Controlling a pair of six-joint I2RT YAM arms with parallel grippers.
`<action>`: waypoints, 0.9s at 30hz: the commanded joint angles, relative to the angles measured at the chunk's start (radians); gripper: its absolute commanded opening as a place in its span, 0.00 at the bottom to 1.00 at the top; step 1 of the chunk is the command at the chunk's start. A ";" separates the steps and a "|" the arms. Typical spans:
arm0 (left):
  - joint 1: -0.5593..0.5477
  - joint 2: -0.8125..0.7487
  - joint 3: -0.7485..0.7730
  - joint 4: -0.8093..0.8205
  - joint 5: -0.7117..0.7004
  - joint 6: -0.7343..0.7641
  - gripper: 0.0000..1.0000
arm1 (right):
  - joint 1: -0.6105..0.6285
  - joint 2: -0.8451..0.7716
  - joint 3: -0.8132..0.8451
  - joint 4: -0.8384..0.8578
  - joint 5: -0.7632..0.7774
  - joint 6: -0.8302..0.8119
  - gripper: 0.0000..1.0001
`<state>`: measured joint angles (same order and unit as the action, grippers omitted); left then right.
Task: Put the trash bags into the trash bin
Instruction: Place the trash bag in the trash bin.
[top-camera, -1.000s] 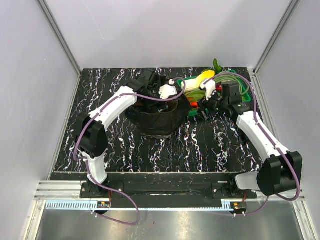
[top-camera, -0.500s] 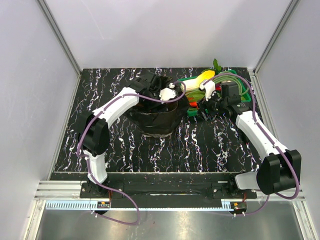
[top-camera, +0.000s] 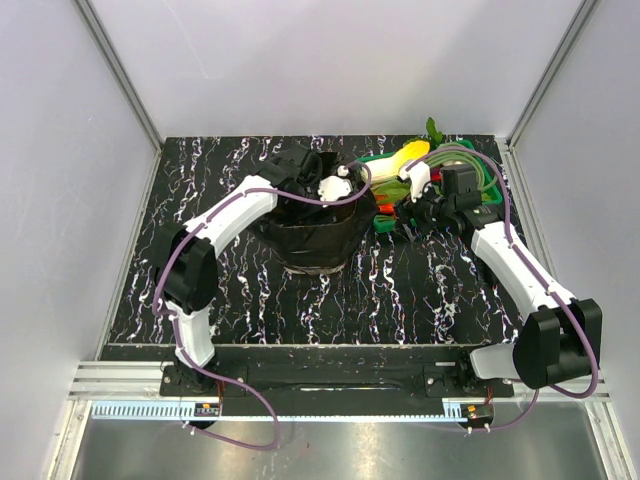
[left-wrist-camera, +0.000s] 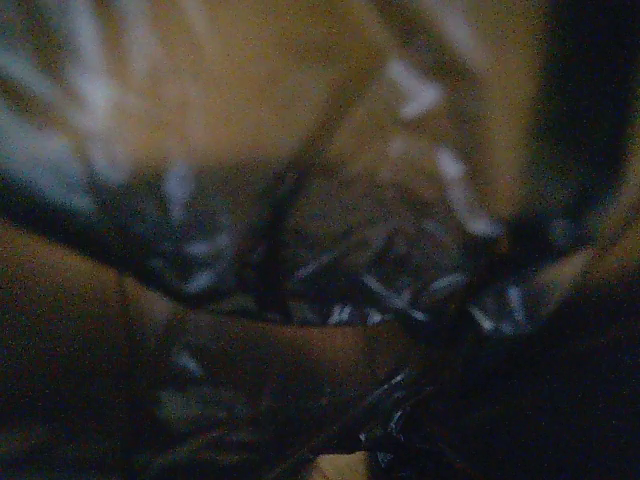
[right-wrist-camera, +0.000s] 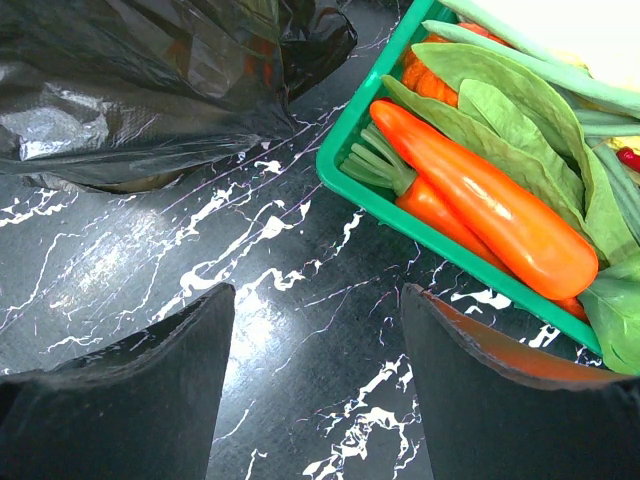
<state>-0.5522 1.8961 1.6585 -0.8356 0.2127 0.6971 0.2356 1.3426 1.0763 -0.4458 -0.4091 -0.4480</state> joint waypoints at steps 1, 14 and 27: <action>0.003 -0.098 0.052 0.032 0.002 -0.025 0.99 | 0.005 0.000 -0.001 0.028 0.001 -0.008 0.73; 0.009 -0.215 0.083 0.053 -0.006 -0.048 0.99 | 0.004 0.000 -0.001 0.029 -0.004 -0.009 0.73; 0.048 -0.252 0.141 -0.049 0.149 0.105 0.99 | 0.004 0.007 -0.003 0.027 -0.007 -0.011 0.73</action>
<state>-0.5144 1.6981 1.7668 -0.8318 0.2420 0.7033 0.2356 1.3430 1.0760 -0.4458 -0.4095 -0.4480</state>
